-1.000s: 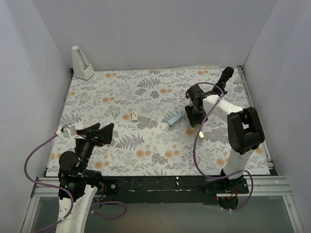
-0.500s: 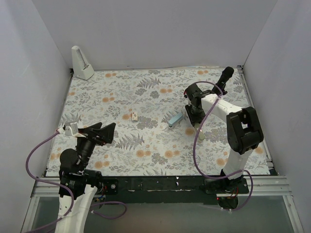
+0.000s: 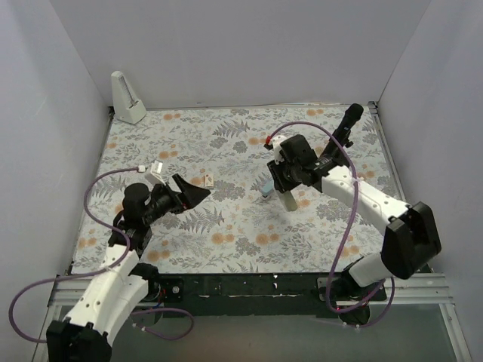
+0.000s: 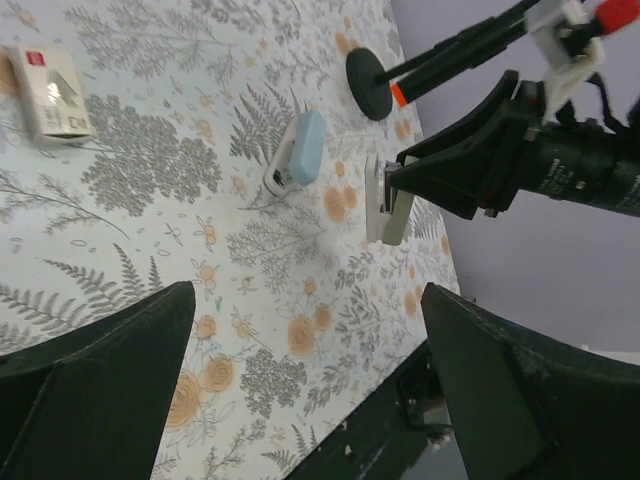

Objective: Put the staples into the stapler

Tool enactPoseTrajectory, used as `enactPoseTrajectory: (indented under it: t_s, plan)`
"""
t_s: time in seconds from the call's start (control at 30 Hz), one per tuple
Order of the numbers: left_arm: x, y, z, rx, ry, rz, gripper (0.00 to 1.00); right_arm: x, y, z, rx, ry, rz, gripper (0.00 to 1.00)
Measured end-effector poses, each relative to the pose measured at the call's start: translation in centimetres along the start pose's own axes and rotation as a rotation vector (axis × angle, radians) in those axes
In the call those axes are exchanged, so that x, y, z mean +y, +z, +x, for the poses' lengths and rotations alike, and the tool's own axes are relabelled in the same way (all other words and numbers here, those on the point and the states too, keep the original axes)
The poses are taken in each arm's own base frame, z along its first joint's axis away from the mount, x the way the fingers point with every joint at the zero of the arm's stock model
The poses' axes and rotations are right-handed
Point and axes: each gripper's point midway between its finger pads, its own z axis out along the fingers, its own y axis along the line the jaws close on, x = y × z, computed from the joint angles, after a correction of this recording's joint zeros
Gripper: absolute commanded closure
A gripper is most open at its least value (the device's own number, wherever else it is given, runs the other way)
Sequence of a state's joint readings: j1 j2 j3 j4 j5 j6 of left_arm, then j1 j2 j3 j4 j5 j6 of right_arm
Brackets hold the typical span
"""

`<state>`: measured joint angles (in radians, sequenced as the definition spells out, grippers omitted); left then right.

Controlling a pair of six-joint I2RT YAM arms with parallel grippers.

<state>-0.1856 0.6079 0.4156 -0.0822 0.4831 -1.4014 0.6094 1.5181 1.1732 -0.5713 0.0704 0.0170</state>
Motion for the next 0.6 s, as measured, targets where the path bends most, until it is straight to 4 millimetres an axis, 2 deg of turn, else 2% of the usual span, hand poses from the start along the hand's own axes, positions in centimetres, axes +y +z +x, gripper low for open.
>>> enactPoseTrajectory:
  t_s: [0.1, 0.3, 0.47, 0.6]
  plan:
    - [-0.6, 1.8, 1.4, 0.098, -0.067, 0.014, 0.02, 2.3, -1.7, -1.6, -0.136, -0.056, -0.089, 0.99]
    - [-3.8, 4.8, 3.6, 0.218, -0.133, 0.09, 0.09, 6.2, -4.4, -3.5, -0.371, -0.163, -0.253, 0.99]
    - [-6.2, 7.4, 4.6, 0.267, -0.145, 0.117, 0.25, 8.6, -5.2, -4.0, -0.459, -0.241, -0.345, 0.99]
    - [-6.9, 9.2, 5.6, 0.291, -0.138, 0.11, 0.4, 10.0, -5.4, -4.0, -0.488, -0.29, -0.387, 0.99]
